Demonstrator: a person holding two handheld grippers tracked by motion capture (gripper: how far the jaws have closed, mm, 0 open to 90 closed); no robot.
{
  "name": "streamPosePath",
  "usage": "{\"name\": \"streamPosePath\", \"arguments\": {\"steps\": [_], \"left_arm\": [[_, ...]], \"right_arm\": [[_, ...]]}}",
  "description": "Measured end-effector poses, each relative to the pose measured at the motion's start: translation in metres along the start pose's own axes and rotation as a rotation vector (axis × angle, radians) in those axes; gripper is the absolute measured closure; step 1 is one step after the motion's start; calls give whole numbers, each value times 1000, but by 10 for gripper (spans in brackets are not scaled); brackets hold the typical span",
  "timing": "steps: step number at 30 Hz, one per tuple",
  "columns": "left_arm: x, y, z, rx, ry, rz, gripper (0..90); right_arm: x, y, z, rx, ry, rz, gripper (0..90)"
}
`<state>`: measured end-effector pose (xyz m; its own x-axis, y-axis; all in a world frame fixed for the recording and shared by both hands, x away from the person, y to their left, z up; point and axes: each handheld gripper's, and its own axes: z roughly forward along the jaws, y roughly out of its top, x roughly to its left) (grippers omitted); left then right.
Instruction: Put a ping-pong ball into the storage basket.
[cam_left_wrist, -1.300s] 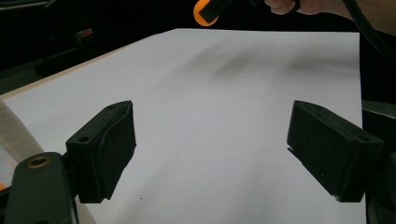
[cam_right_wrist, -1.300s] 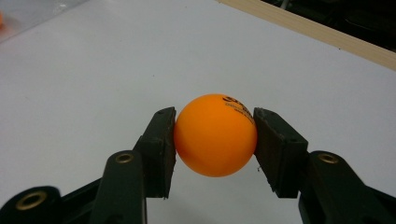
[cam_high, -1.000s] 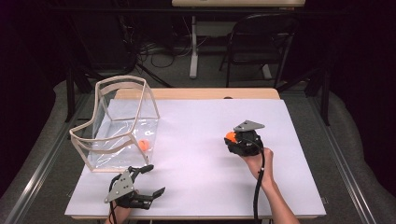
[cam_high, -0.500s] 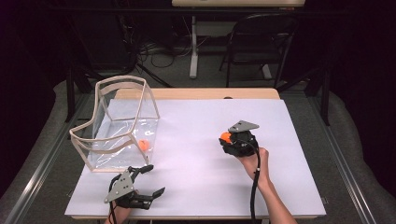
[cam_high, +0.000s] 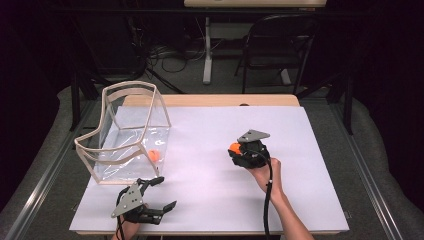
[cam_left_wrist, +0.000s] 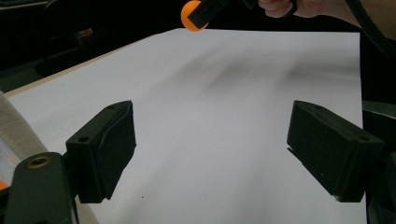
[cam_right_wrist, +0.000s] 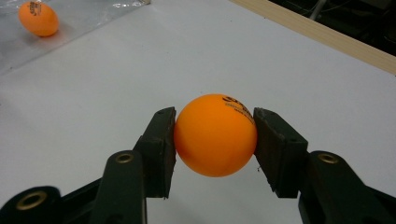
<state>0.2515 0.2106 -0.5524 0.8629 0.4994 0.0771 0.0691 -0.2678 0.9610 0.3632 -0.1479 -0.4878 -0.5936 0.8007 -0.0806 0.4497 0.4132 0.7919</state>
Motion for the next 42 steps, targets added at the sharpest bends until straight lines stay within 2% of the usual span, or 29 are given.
{"name": "streamPosePath", "arguments": {"steps": [15, 39, 42], "left_arm": [[-1, 0, 0, 1, 4, 2, 156], [0, -1, 0, -3, -2, -2, 156], [0, 0, -1, -4, 7, 2, 156]], "right_arm": [[11, 16, 3, -22, 43, -10, 507], [24, 36, 8, -48, 81, -37, 507], [26, 40, 9, -52, 90, -37, 507]]}}
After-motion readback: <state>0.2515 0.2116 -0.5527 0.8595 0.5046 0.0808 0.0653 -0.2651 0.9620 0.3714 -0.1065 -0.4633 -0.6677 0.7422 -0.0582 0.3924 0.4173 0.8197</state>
